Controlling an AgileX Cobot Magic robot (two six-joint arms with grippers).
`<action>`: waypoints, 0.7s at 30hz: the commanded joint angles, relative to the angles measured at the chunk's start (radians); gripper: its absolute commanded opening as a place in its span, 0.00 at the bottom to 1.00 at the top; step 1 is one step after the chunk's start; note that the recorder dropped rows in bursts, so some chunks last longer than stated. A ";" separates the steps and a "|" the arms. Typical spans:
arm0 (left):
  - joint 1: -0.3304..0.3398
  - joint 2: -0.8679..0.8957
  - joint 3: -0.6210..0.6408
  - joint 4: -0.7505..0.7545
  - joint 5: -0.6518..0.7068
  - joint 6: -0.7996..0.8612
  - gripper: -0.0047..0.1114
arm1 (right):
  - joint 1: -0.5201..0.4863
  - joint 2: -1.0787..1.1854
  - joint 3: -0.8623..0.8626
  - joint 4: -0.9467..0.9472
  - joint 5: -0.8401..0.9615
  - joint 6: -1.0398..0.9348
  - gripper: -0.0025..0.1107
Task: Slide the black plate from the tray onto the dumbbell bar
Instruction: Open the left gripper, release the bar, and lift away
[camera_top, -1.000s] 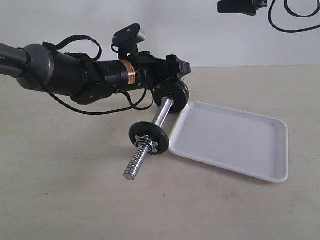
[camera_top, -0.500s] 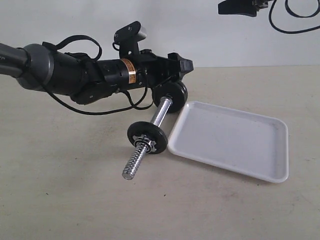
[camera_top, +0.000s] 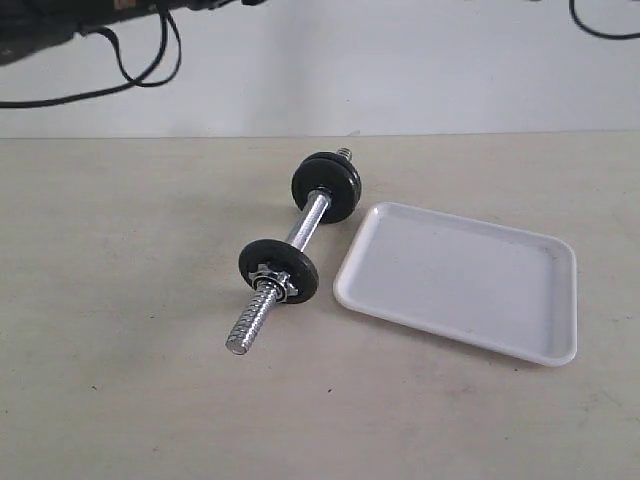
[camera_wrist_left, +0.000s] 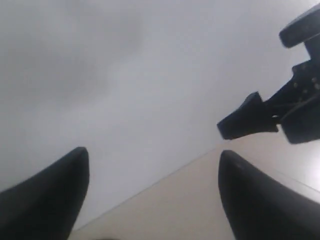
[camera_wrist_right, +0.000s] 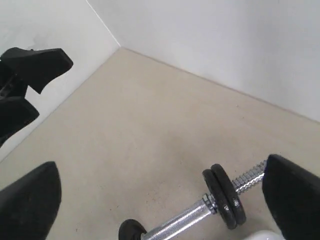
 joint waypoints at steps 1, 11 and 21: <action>0.041 -0.136 -0.001 0.143 0.040 -0.025 0.63 | -0.073 -0.146 -0.006 0.004 0.005 -0.012 0.93; 0.059 -0.481 -0.001 0.331 0.033 -0.140 0.63 | -0.160 -0.559 -0.006 -0.001 0.005 -0.103 0.93; 0.059 -0.611 0.132 0.354 0.094 -0.148 0.63 | -0.160 -0.640 -0.006 -0.001 0.005 -0.089 0.93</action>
